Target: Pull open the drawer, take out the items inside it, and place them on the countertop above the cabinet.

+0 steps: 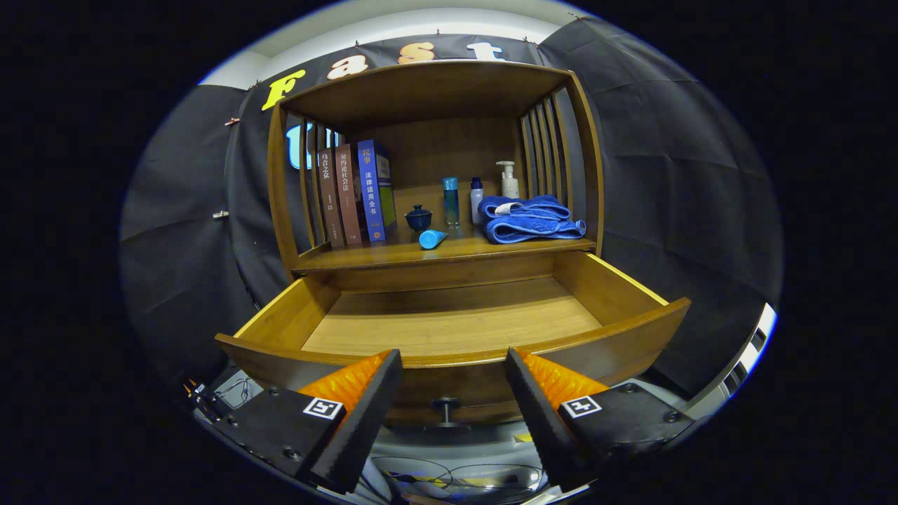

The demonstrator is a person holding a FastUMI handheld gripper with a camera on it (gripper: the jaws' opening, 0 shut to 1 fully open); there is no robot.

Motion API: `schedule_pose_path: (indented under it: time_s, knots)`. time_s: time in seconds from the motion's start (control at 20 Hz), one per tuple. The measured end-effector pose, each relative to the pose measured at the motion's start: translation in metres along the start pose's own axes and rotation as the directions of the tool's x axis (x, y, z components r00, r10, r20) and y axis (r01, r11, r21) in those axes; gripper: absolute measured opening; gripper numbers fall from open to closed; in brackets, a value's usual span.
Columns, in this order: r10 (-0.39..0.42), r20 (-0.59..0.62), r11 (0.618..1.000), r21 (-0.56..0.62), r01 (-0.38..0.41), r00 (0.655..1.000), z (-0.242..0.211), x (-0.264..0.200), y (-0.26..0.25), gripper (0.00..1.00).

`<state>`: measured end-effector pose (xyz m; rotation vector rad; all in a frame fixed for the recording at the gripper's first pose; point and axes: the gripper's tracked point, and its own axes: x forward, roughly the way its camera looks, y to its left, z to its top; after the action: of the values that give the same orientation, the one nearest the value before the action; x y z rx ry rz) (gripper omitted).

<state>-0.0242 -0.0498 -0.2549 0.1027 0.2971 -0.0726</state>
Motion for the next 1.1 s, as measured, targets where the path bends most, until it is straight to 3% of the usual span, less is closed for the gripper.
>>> schedule_pose_path:
  time_s: [1.1]
  knots:
    - [0.001, -0.036, 1.000, 0.009, -0.001, 0.999, 0.049, 0.153, 0.011, 0.99]
